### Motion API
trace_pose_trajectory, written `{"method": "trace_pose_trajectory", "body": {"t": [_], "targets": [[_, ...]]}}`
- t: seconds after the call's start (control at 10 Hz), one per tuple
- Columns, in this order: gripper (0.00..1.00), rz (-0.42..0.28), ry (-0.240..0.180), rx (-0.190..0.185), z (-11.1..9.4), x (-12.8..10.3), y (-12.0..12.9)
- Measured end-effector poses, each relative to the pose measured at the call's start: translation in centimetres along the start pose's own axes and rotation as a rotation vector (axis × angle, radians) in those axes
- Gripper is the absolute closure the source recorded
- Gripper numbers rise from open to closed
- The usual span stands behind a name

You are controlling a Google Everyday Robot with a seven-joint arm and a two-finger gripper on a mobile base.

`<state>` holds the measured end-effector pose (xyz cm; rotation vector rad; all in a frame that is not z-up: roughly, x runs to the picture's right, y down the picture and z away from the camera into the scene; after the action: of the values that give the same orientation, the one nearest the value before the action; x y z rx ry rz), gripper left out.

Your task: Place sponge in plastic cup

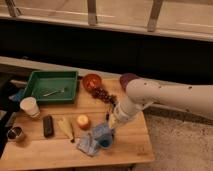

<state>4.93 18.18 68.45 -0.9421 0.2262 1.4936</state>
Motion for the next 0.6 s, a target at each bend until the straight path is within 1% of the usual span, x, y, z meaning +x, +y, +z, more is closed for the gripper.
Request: {"method": "trace_pose_trajectory", "body": {"t": [0.1, 0.2, 0.4, 0.5, 0.6], "targets": [[1.00, 0.006, 0.008, -0.007, 0.5, 0.3, -0.2], [1.00, 0.021, 0.020, -0.023, 1.2, 0.6, -0.4], [0.99, 0.066, 0.034, -0.053, 2.1, 1.3, -2.2], [0.93, 0.083, 0.046, -0.059, 2.6, 1.5, -2.7], [0.83, 0.092, 0.066, -0.063, 3.2, 1.6, -2.9]]}}
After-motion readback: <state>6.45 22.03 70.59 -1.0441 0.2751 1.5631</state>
